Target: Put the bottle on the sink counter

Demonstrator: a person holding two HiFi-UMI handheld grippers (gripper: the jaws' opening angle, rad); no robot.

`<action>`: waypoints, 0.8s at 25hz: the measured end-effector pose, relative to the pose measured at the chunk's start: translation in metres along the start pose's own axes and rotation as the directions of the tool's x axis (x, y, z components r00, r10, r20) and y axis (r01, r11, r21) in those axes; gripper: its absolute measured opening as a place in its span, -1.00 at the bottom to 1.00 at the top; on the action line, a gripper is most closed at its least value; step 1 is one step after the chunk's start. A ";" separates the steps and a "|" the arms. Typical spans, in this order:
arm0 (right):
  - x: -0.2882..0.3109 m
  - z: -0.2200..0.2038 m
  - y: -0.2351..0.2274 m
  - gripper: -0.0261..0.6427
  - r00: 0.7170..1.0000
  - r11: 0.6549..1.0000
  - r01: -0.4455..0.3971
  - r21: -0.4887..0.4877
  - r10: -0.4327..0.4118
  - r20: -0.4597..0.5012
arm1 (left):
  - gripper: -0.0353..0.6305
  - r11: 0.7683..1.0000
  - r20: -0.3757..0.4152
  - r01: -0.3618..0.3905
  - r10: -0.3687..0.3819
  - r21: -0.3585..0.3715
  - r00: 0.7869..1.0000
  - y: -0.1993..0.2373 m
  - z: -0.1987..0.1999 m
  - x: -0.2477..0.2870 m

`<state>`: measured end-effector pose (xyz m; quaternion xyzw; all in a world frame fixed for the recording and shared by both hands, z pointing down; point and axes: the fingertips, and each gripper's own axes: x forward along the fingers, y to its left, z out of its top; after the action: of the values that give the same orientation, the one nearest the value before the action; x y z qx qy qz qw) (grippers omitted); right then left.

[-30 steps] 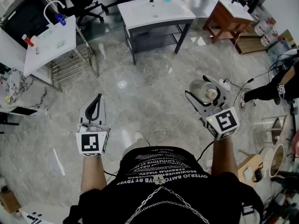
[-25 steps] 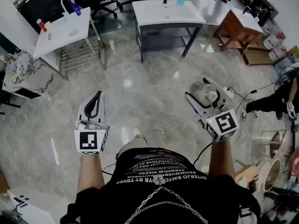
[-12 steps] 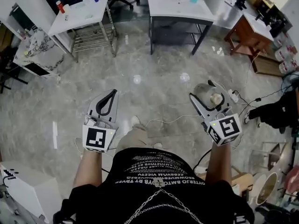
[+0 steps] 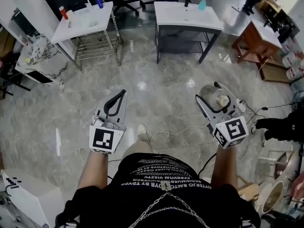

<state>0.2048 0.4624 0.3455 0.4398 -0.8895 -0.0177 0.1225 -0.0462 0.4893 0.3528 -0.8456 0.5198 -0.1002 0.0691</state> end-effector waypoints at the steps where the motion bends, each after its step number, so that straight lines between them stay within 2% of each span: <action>1: 0.012 0.003 -0.003 0.08 1.000 1.000 0.000 -0.002 0.000 0.002 | -0.88 1.000 0.008 0.004 -0.004 0.003 1.000 0.009 0.001 0.011; 11: 0.144 0.030 -0.022 0.08 1.000 1.000 -0.004 -0.002 0.004 0.005 | -0.88 0.999 0.030 0.016 -0.017 0.040 0.999 0.122 -0.005 0.102; 15: 0.192 0.044 -0.022 0.08 1.000 1.000 -0.001 -0.005 0.001 0.006 | -0.88 1.000 0.009 0.015 -0.015 0.022 1.000 0.166 -0.020 0.121; 18: 0.220 0.054 -0.021 0.08 1.000 1.000 0.013 -0.012 -0.013 -0.001 | -0.88 0.999 0.015 0.039 -0.039 0.025 0.999 0.193 -0.026 0.136; 20: 0.234 0.060 -0.021 0.08 1.000 0.999 0.028 -0.016 -0.029 -0.009 | -0.88 0.999 0.009 0.054 -0.054 0.002 0.998 0.206 -0.030 0.146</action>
<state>0.0704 0.2612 0.3319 0.4515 -0.8824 -0.0247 0.1298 -0.1681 0.2661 0.3507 -0.8598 0.4961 -0.0987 0.0694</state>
